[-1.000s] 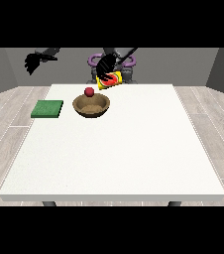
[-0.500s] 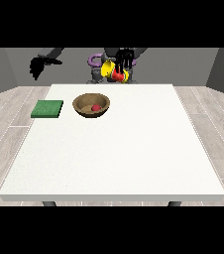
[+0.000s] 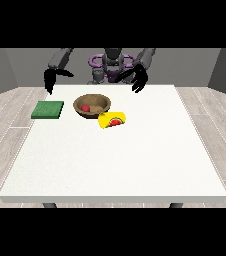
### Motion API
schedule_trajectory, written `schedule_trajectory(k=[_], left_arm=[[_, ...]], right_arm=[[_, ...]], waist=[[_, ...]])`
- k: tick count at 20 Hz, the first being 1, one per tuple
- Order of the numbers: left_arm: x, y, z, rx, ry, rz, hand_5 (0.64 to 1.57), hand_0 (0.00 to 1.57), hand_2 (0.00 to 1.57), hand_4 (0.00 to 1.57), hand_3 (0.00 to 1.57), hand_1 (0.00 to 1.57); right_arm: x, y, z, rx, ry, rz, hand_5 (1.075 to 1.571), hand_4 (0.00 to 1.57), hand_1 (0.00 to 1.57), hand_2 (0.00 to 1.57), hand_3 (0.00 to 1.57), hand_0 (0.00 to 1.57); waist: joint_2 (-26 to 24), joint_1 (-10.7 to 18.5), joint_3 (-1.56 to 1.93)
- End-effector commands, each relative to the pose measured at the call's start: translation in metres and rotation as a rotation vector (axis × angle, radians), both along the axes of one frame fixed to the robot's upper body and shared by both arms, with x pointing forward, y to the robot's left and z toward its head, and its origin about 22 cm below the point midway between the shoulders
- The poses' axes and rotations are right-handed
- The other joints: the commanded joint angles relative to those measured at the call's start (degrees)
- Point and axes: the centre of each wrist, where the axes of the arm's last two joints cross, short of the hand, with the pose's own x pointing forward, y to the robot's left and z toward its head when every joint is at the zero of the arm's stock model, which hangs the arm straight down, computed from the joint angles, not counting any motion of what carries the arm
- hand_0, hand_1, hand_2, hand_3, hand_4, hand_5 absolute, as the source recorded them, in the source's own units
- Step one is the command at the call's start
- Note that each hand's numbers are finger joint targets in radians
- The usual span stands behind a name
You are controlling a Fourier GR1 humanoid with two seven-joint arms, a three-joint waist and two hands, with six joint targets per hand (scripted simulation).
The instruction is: Pick the cup and pour the ball into the bowl, then pick the bowl and place it on the pad
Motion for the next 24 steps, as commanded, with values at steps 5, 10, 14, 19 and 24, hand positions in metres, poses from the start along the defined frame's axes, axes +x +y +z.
schedule_trajectory(k=[5, 10, 14, 19, 24], left_arm=[[-0.037, 0.03, -0.033, -0.365, -0.049, -0.256, 1.564, 0.0, 0.0, 0.0, 0.0, 0.0], [-0.032, 0.054, -0.018, -0.373, -0.075, -0.291, 1.564, 0.0, 0.0, 0.0, 0.0, 0.0], [-0.027, 0.067, -0.012, -0.366, -0.112, -0.29, 1.565, 0.0, 0.0, 0.0, 0.0, 0.0], [-0.033, 0.083, -0.001, -0.353, -0.129, -0.281, 1.565, 0.0, 0.0, 0.0, 0.0, 0.0], [-0.032, 0.095, 0.024, -0.337, -0.149, -0.328, 1.566, 0.0, 0.0, 0.0, 0.0, 0.0]], right_arm=[[0.01, 0.056, -0.015, 0.035, 0.023, -0.125, 1.57, 0.31, 0.0, 0.0, 0.0, 0.0], [0.024, 0.058, -0.022, 0.041, 0.016, -0.133, 1.569, 0.31, 0.0, 0.0, 0.0, 0.0], [0.043, 0.078, -0.019, 0.055, -0.024, -0.145, 1.567, 0.26, 0.0, 0.0, 0.0, 0.0], [0.037, 0.049, -0.039, 0.048, 0.001, -0.152, 1.561, 0.19, 0.0, 0.0, 0.0, 0.0], [0.031, 0.062, -0.058, 0.061, -0.02, -0.187, 1.563, 0.1, 0.0, 0.0, 0.0, 0.0]], waist=[[3.1, 7.2, 0.91], [3.3, 6.8, 1.03], [5.9, 6.5, 1.03], [6.4, 6.8, 1.05], [7.8, 8.9, 1.06]])
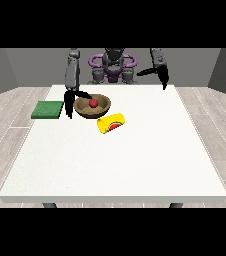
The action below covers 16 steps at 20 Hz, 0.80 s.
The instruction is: Pick the cup and pour the ball into the bowl, then pick the bowl and place it on the pad
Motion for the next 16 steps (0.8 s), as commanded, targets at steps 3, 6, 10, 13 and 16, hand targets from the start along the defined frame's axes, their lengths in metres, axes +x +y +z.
schedule_trajectory(k=[3, 6, 10, 13, 16], left_arm=[[-0.011, -0.008, 0.01, 0.005, -0.047, -0.034, 1.565, 0.0, 0.0, 0.0, 0.0, 0.0], [-0.006, 0.013, 0.004, -0.007, -0.038, 0.006, 1.566, 0.0, 0.0, 0.0, 0.0, 0.0], [0.001, -0.017, 0.036, 0.002, -0.101, -0.08, 1.564, 0.0, 0.0, 0.47, 0.0, 0.0], [-0.003, -0.01, 0.023, -0.005, -0.072, -0.106, 1.544, 0.0, 0.0, 0.6, 0.0, 0.0], [0.003, -0.007, 0.023, -0.017, -0.05, -0.09, 1.507, 0.0, 0.0, 0.76, 0.0, 0.0]], right_arm=[[0.004, 0.011, -0.013, -0.017, -0.007, -0.014, 1.562, 0.06, 0.0, 0.0, 0.0, 0.0], [-0.017, 0.017, -0.035, 0.101, 0.159, -0.079, 1.547, 0.46, 0.0, 0.0, 0.0, 0.0], [-0.032, -0.007, -0.044, -0.242, 0.304, -0.193, 1.505, 0.85, 1.57, 1.57, 1.09, 1.57], [-0.047, -0.029, -0.048, -0.446, 0.354, -0.257, 1.549, 0.94, 1.57, 1.57, 1.51, 1.57], [-0.034, -0.02, -0.038, -0.491, 0.379, -0.287, 1.565, 0.92, 1.57, 1.57, 1.4, 1.57]], waist=[[2.1, 2.2, 0.03], [2.5, 0.0, 0.0], [4.7, 4.8, -0.16], [4.5, 6.8, -0.4], [2.1, 6.2, -0.32]])
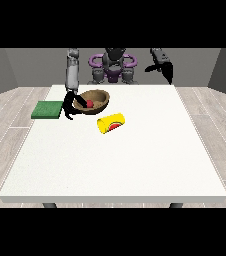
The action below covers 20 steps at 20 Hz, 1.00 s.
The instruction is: Pick the cup and pour the ball into the bowl, then pick the bowl and place it on the pad
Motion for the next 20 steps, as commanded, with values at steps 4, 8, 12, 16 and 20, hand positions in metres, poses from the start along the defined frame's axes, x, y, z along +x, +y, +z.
schedule_trajectory(k=[4, 8, 12, 16, 20], left_arm=[[0.0, 0.026, -0.029, -0.036, 0.111, 0.07, 1.423, 0.0, 0.0, 0.96, 0.0, 0.0], [-0.015, 0.065, -0.071, -0.043, 0.249, 0.183, 1.419, 0.0, 0.0, 0.99, 0.0, 0.0], [-0.017, 0.071, -0.077, -0.041, 0.322, 0.206, 1.404, 0.0, 0.0, 1.0, 0.0, 0.0], [-0.036, 0.086, -0.095, -0.04, 0.327, 0.28, 1.41, 0.0, 0.0, 1.0, 0.0, 0.0], [-0.035, 0.091, -0.085, -0.042, 0.243, 0.236, 1.431, 0.0, 0.0, 1.02, 0.0, 0.0]], right_arm=[[-0.001, 0.007, -0.007, -0.061, 0.349, -0.101, 1.567, 0.86, 1.57, 1.57, 1.05, 1.57], [0.027, 0.033, 0.021, -0.055, 0.447, -0.058, 1.564, 0.82, 1.57, 1.57, 0.97, 1.57], [0.067, 0.025, 0.085, -0.062, 0.475, -0.027, 1.567, 0.81, 1.57, 1.57, 0.89, 1.57], [0.038, -0.009, 0.063, 0.02, 0.507, 0.015, 1.57, 0.79, 1.57, 1.57, 0.77, 1.57], [0.036, -0.042, 0.084, -0.001, 0.43, -0.048, 1.57, 0.79, 1.57, 1.57, 0.68, 1.57]], waist=[[-6.2, -2.9, 2.31], [-14.1, -9.0, 2.42], [-17.2, -11.0, 2.5], [-18.2, -15.2, 2.54], [-13.2, -12.7, 2.55]])
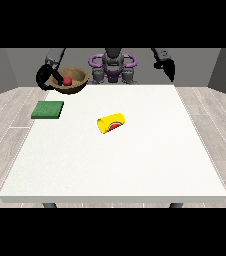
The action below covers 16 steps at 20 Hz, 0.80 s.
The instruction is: Pick the cup and pour the ball into the bowl, then pick the bowl and place it on the pad
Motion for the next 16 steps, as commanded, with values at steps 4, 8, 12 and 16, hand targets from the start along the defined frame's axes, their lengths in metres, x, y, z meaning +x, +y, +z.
schedule_trajectory(k=[4, 8, 12, 16], left_arm=[[0.014, -0.003, 0.027, -0.019, -0.087, -0.026, 1.463, 0.0, 0.0, 1.15, 0.0, 0.0], [0.012, 0.074, 0.066, -0.04, -0.167, 0.009, 1.525, 0.0, 0.0, 1.31, 0.0, 0.0], [-0.007, 0.167, 0.1, -0.061, -0.244, 0.093, 1.571, 0.0, 0.0, 1.3, 0.0, 0.0], [-0.011, 0.2, 0.136, -0.055, -0.313, 0.067, 1.571, 0.0, 0.0, 1.27, 0.0, 0.0]], right_arm=[[-0.005, -0.047, 0.024, 0.007, -0.083, -0.043, 1.57, 0.79, 1.57, 1.57, 0.68, 1.57], [-0.036, -0.101, 0.024, -0.052, -0.136, -0.065, 1.571, 0.91, 1.57, 1.57, 0.0, 1.57], [-0.03, -0.104, 0.042, -0.045, -0.191, -0.049, 1.57, 0.86, 1.57, 1.57, 0.0, 1.57], [-0.031, -0.096, 0.025, -0.035, -0.273, -0.103, 1.566, 0.8, 1.57, 1.57, 0.0, 1.57]], waist=[[6.2, 1.8, 0.08], [8.3, 3.1, 0.11], [10.4, 2.6, 0.02], [14.9, 4.2, 0.07]])
